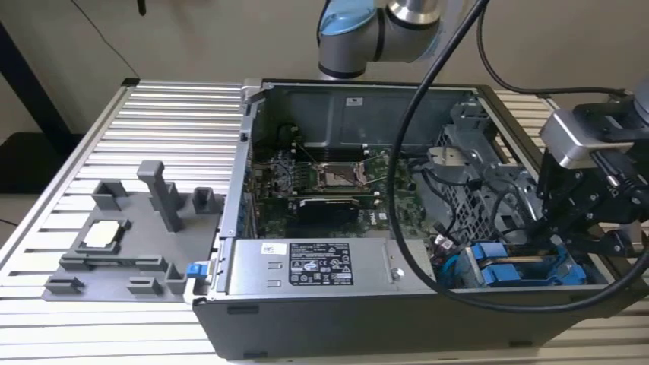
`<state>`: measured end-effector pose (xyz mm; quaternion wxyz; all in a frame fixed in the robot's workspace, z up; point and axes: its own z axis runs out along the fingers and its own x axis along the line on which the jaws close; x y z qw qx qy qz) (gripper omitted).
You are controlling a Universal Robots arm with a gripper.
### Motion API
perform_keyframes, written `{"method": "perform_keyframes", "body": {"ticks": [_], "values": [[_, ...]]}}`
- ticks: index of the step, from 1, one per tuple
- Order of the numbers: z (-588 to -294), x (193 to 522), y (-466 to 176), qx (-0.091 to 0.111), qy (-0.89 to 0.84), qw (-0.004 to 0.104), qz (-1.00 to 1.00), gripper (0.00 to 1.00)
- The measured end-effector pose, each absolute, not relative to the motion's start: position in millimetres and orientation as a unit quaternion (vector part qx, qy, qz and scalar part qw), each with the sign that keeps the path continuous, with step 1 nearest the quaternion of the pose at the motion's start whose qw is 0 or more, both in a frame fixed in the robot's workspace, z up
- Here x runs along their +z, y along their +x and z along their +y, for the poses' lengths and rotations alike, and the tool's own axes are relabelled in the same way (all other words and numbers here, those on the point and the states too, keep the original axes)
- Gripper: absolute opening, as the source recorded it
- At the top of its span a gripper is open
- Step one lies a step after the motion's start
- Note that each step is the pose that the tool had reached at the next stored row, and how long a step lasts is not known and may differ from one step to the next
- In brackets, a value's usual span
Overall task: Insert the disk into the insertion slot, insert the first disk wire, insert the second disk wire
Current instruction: 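Insert the first disk wire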
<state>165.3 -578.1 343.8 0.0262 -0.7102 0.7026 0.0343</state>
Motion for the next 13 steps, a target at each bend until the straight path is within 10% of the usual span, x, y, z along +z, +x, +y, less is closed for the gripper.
{"method": "perform_keyframes", "body": {"ticks": [13], "values": [[-576.3, 341.9, 171.3, 0.034, -0.705, 0.027, 0.708, 0.19]]}}
